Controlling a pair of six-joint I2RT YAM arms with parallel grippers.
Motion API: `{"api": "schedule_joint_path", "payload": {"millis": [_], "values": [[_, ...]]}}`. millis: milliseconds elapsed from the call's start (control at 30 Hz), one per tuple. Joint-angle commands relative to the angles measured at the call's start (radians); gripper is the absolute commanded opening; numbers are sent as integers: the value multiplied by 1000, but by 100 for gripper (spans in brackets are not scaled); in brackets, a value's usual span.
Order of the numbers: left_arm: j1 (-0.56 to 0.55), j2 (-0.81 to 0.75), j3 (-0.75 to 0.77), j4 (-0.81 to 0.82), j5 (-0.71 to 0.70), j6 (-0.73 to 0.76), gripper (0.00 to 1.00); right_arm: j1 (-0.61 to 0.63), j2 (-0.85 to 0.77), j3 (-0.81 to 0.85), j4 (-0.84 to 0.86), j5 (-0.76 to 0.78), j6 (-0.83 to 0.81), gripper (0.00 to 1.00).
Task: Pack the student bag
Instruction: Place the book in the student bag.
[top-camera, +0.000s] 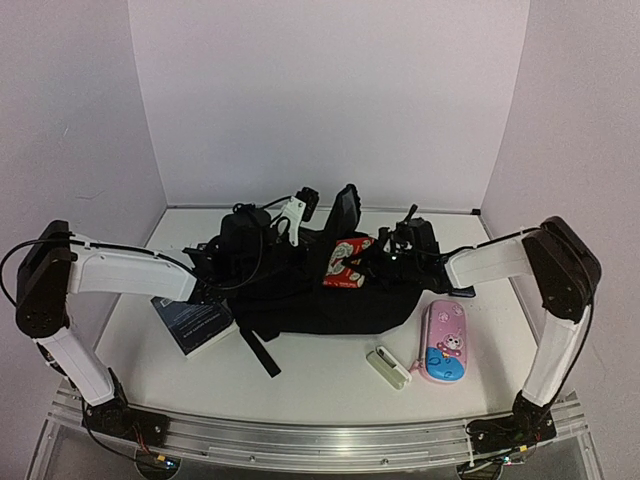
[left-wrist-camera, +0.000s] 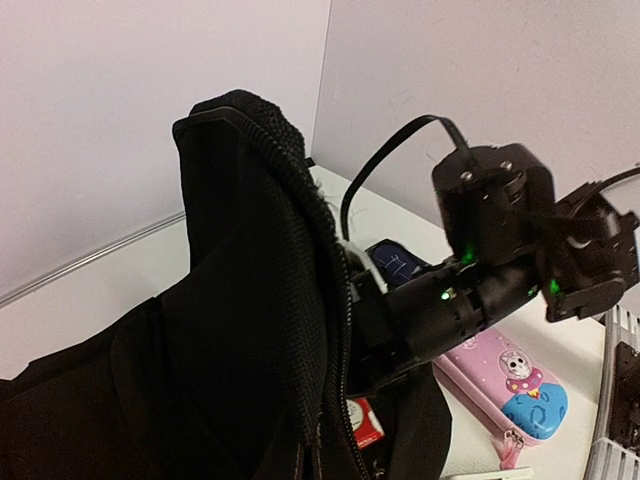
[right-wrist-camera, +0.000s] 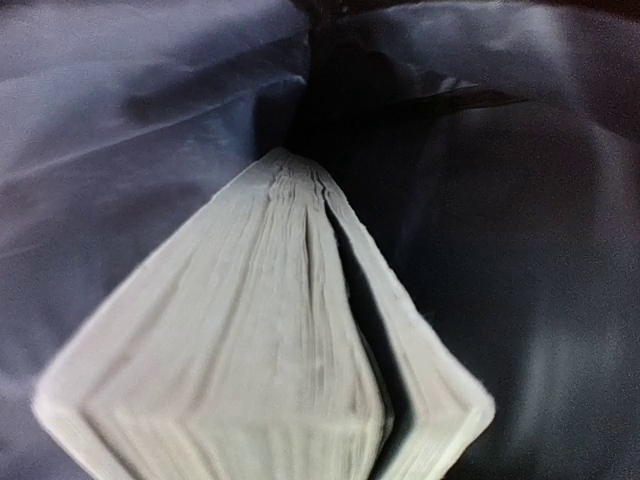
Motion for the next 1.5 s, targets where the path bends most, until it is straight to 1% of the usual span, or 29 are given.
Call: {"api": "schedule_joint_path", "payload": {"millis": [0,267,333,433,533,600,700,767,867,1067,1167,1233,1333,1467], "values": [[15,-44,22,46,71,-41,0,5,104,122,271,-82,-40,0],[25,-33,26,39,122,-69,0,4,331,345,283,-102,-65,0],[27,-30,26,38,125,-77,0,2,380,385,275,-93,-61,2],[37,-20,31,31,131,-101,0,2,441,426,272,-84,-50,9],[48,-6,41,12,135,-136,0,-1,467,446,266,-65,-64,15],[58,-1,42,3,134,-162,0,-2,459,446,242,-38,-92,22],[80,3,43,-19,132,-204,0,-8,424,434,183,5,-143,40],[96,6,40,-29,132,-223,0,-12,390,410,156,31,-174,49],[121,6,33,-44,137,-254,0,-15,318,370,103,85,-218,61],[162,13,24,-88,136,-303,0,-16,123,230,-32,262,-315,86],[178,21,17,-119,112,-334,0,-15,21,169,-108,348,-352,94],[189,26,10,-149,91,-368,0,-16,-43,129,-164,404,-374,97],[209,39,-3,-204,81,-433,0,-16,-145,81,-245,491,-401,98],[222,56,-38,-262,93,-521,0,-16,-278,26,-298,562,-433,98]]}}
